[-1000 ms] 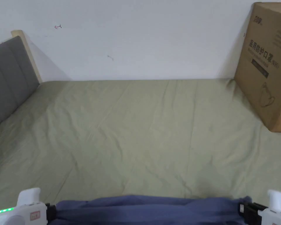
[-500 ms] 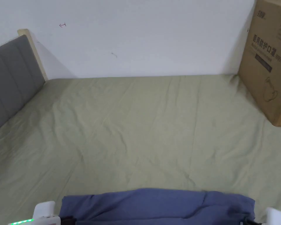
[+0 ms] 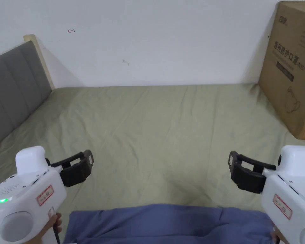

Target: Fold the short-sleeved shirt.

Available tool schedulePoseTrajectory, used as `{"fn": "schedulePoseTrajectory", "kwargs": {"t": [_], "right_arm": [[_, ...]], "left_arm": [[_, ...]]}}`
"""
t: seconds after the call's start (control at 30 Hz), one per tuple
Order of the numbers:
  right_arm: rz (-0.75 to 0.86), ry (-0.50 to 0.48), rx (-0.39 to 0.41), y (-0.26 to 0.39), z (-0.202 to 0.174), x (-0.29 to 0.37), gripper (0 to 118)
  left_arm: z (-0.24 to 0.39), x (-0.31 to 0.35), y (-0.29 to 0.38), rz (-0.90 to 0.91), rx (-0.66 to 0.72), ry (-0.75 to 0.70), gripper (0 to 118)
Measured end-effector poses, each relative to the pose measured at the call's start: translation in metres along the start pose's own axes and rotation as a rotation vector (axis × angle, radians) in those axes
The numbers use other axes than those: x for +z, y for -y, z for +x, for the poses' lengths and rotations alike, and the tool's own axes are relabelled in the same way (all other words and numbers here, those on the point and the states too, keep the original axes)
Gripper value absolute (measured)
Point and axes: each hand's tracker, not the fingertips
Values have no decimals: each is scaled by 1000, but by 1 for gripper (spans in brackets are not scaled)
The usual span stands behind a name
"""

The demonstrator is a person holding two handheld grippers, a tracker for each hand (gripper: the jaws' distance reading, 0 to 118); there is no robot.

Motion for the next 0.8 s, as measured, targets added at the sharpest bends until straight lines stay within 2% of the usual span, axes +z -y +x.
{"fn": "schedulePoseTrajectory", "kwargs": {"t": [0.03, 0.07, 0.1, 0.13, 0.17, 0.23, 0.27, 0.3, 0.33, 0.43, 0.47, 0.57, 0.73, 0.8], "right_arm": [[22, 22, 27, -3, -4, 1, 88], [47, 45, 58, -9, -15, 5, 71], [72, 71, 81, -12, -20, 7, 46], [78, 89, 90, -13, -24, 7, 24], [86, 83, 90, -14, -27, 9, 4], [121, 105, 102, -14, -29, 10, 0], [137, 108, 114, -14, -30, 12, 0], [135, 91, 123, -15, -30, 12, 0], [132, 90, 126, -32, -66, 44, 0], [136, 89, 139, -33, -84, 59, 0], [135, 86, 140, -28, -37, 18, 0], [119, 73, 120, -31, -31, 13, 0], [88, 70, 101, -13, -18, 2, 0], [75, 72, 100, -10, -14, -3, 0]], "left_arm": [[7, 1, -3, 35, -22, -10, 106], [14, 3, -5, 68, -50, -12, 103], [21, 6, -6, 106, -69, -18, 90], [25, 7, -6, 126, -83, -17, 66], [30, 8, -4, 150, -99, -11, 28], [38, 9, -1, 168, -104, -13, 4], [41, 7, 2, 176, -98, -26, 0], [37, 5, 5, 178, -90, -19, 0], [35, 0, 6, 118, -63, 61, 0], [33, -2, 9, 113, -67, 43, 0], [31, -4, 11, 99, -73, 45, 0], [11, -12, 16, -7, 23, 101, 0], [-67, -47, 46, -319, 384, 268, 0], [-94, -54, 63, -389, 446, 254, 0]]}}
